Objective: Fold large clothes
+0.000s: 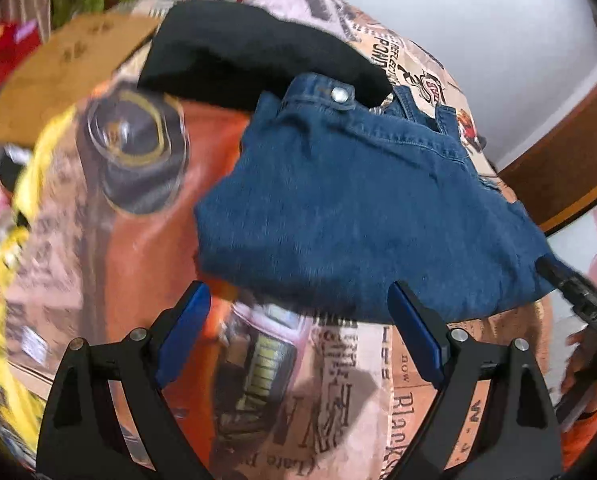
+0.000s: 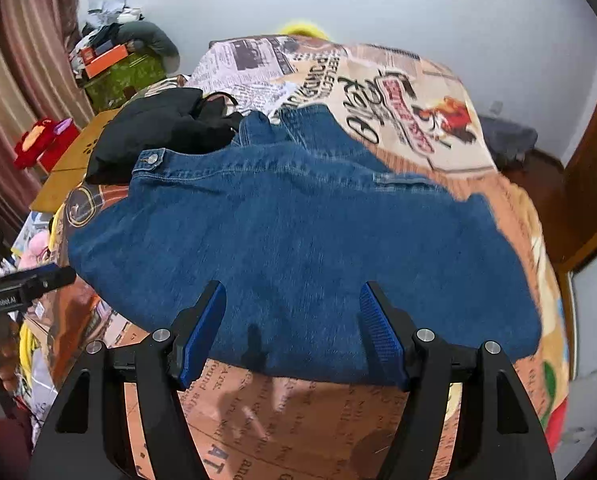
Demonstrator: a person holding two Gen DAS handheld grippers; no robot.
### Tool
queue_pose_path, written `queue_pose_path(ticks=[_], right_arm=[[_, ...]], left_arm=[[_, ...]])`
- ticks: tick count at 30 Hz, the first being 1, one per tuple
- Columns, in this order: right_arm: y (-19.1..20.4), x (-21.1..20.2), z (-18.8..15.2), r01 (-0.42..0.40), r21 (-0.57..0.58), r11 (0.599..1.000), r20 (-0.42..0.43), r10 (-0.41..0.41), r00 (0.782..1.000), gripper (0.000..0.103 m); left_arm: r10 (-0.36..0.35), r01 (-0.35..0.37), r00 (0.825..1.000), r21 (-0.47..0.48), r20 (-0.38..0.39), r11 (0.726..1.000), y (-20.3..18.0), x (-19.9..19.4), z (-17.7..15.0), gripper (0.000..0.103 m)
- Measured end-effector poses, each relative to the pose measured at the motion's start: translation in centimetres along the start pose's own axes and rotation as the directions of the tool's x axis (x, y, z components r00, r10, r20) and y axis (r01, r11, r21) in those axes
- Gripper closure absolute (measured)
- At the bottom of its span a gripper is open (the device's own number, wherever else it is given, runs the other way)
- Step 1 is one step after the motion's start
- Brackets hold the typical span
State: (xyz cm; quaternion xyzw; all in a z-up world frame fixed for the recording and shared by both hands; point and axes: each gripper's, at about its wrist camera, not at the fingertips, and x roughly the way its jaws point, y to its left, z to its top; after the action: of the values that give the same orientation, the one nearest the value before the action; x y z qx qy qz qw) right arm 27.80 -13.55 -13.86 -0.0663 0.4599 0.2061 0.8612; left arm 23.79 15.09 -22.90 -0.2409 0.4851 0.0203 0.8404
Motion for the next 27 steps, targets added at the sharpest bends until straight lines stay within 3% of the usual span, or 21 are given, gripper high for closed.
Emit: queue_pose_path(ticks=[7,13,18,21,23,25,27], right_arm=[[-0.7,1.8,-0.7,0.018,0.01,1.0,-0.053,-0.018,0.998,0.037],[-1.2,2.2,-0.7,0.024,0.017,1.0,-0.05,-0.023,0.998,0.037],[-1.3,2.7,-0.6,0.023,0.009,1.0,-0.051,-0.023,0.998,0.037],[-1.2,3.1,-0.7,0.033,0.0,0.999,-0.053,-0.033,0.998,0.037],[-1.1,3.2,-0.6,0.038,-0.009,0.999,-0.055,-0.038,0.998,0.037],[-0.9,3.1,-0.4,0.032,-0.014,0.999,-0.06,-0.033,0.998,0.037],[-0.8,3.0,0.0,0.02,-0.013,1.0,-0.063,-0.02,0.998,0.037]], left_arm=[[-0.192,0.177,0.979,-0.18,-0.068,0.967,2.2,4.0,0.2,0.013],[-0.267,0.244,0.963,-0.271,-0.048,0.931,2.8,6.8,1.4,0.013],[-0.266,0.257,0.964,-0.291,0.009,0.921,2.7,8.1,2.2,0.014],[-0.248,0.249,0.968,-0.333,0.048,0.909,2.8,8.6,2.7,0.029],[-0.236,0.239,0.97,-0.333,0.049,0.912,2.6,8.7,3.0,0.048],[-0.235,0.24,0.971,-0.283,0.053,0.929,1.7,8.0,3.3,0.06],[-0.189,0.199,0.98,-0.211,0.068,0.957,0.4,6.6,3.6,0.066]])
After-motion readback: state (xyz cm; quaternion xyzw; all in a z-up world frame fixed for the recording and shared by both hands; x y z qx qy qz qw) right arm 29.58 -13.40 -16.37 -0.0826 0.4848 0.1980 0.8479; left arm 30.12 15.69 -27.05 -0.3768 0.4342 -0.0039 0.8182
